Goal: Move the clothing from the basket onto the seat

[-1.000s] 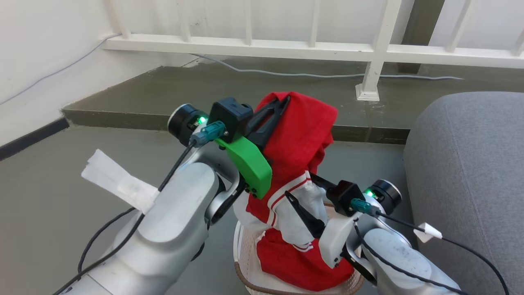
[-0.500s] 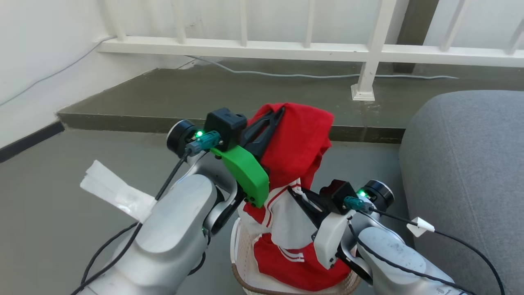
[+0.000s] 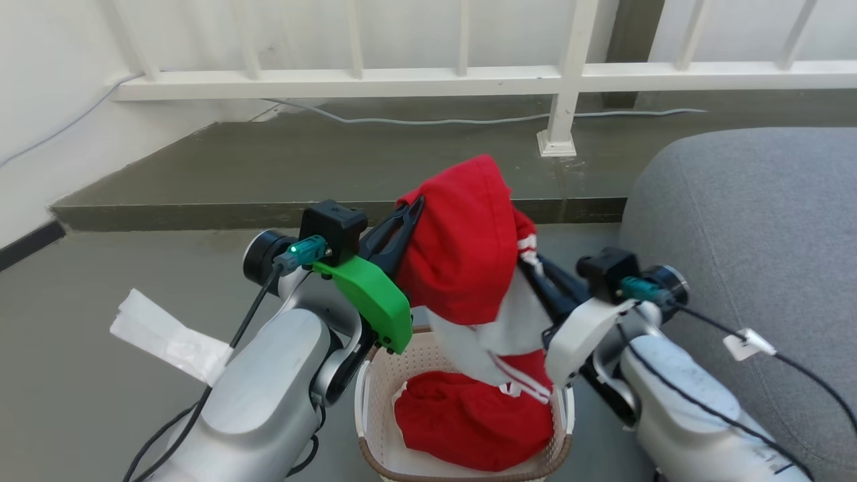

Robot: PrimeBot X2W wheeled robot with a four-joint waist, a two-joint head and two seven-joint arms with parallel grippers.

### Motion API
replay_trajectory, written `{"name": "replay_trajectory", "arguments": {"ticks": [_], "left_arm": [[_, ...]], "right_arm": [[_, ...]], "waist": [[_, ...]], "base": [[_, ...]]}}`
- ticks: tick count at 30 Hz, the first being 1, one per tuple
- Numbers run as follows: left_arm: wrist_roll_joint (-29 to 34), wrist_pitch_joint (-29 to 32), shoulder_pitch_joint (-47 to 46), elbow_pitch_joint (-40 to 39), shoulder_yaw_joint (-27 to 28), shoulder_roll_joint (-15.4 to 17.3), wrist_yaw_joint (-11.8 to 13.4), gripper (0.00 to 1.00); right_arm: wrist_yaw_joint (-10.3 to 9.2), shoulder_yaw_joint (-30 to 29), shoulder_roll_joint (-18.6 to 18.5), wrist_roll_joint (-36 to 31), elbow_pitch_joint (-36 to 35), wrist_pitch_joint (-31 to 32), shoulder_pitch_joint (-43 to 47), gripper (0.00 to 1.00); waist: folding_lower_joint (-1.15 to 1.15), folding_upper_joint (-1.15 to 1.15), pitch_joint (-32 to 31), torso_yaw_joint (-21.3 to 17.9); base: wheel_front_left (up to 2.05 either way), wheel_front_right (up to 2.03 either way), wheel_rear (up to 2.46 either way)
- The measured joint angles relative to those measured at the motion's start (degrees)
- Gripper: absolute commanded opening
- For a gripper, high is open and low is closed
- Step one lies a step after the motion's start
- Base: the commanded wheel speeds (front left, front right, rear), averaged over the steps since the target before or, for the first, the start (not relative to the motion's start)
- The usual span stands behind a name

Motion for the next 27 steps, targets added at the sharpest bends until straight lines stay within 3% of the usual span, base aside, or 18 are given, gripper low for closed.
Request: {"name": "replay_trajectory", "arguments": {"ticks": [2, 3, 4, 5, 16, 27], "left_arm": [[-0.16, -0.08, 0.36, -0.02, 0.22, 0.01, 0.2, 0.43], [-0.26, -0.16, 0.64, -0.02, 0.27, 0.08, 0.37, 0.58], [-0.45, -0.35, 0.93, -0.02, 0.34, 0.16, 0.38, 0.93], [-0.67, -0.55, 1.22, -0.01, 0.43, 0.24, 0.41, 1.0], [-2.37, -1.88, 4.51, -0.08, 1.53, 1.32, 0.97, 1.0], [-2.32, -3.11, 7.92, -1.79, -1.09, 1.34, 0.36, 1.0]], "right_arm": [[-0.3, -1.41, -1.03, 0.41, -0.99, 0.01, -0.01, 0.0], [-0.58, -2.19, -1.49, 0.42, -1.48, 0.01, -0.01, 0.0], [-0.67, -2.85, -1.97, 0.46, -1.93, 0.01, -0.01, 0.0], [-1.05, -3.46, -2.37, 0.47, -2.36, 0.01, -0.01, 0.0], [-3.59, -10.59, -5.99, 1.89, -7.82, 0.01, -0.04, 0.0], [-4.66, -14.17, -9.33, 1.79, -10.87, 0.01, -0.03, 0.0]], "waist": [[0.0, 0.0, 0.16, -0.55], [0.0, 0.0, 0.25, -0.82], [0.0, 0.0, 0.34, -1.07], [0.0, 0.0, 0.43, -1.32], [0.0, 0.0, 1.4, -4.16], [0.0, 0.0, 2.48, -8.65]], "base": [[0.0, 0.0, 0.0], [0.0, 0.0, 0.0], [0.0, 0.0, 0.0], [0.0, 0.0, 0.0], [0.0, 0.0, 0.0], [0.0, 0.0, 0.0]]}}
